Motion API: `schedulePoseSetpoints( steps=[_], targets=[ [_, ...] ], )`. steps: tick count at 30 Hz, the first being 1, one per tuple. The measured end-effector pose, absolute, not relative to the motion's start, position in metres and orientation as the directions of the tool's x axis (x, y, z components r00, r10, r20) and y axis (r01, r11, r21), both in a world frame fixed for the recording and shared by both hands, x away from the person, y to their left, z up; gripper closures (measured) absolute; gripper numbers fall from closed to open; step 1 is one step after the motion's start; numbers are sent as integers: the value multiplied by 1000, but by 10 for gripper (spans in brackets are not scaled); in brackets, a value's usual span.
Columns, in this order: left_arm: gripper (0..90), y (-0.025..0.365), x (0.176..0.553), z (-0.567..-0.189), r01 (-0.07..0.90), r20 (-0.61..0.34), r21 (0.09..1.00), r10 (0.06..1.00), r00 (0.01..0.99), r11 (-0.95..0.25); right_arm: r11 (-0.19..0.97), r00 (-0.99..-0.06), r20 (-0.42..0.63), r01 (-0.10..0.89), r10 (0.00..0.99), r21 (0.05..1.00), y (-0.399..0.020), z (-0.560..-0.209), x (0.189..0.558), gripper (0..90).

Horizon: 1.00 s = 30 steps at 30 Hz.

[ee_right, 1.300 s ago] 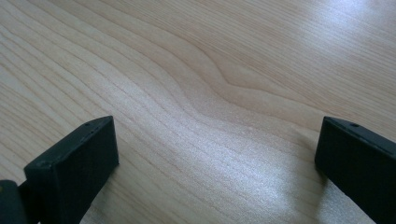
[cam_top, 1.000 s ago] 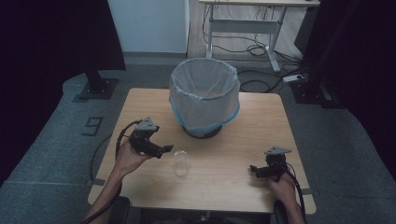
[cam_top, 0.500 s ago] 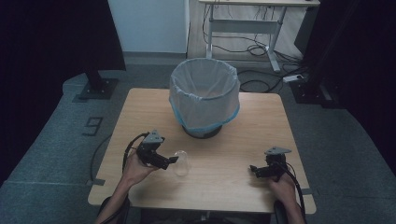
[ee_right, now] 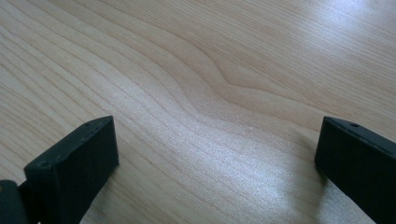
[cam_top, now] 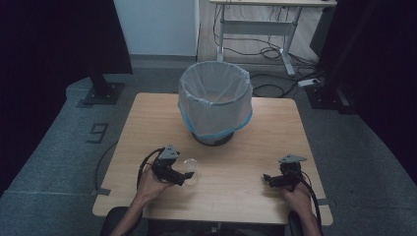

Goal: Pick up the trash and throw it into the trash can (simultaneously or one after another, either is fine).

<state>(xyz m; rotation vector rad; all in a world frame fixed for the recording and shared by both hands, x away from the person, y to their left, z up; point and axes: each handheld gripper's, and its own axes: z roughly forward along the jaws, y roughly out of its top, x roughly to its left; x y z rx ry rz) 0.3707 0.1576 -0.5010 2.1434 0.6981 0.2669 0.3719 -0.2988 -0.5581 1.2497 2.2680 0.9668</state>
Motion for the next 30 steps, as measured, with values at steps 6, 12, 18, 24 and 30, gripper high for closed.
schedulePoseSetpoints(
  steps=[6,12,18,24,30],
  targets=[
    [0,152,372,-514,399,-48,766,574,818,-504,370,-535,3,587,845,720,-299,-558,372,0],
    [0,147,373,-524,401,-29,746,576,817,-531,370,-535,3,587,845,720,-299,-558,372,0],
    [0,141,375,-533,407,-18,728,579,815,-552,369,-535,3,587,845,721,-299,-558,372,0],
    [22,137,376,-539,410,-11,712,575,818,-569,369,-535,3,587,845,720,-299,-558,372,0],
    [124,137,376,-542,412,-15,717,578,816,-563,369,-535,3,587,845,720,-299,-558,372,0]
  ],
)
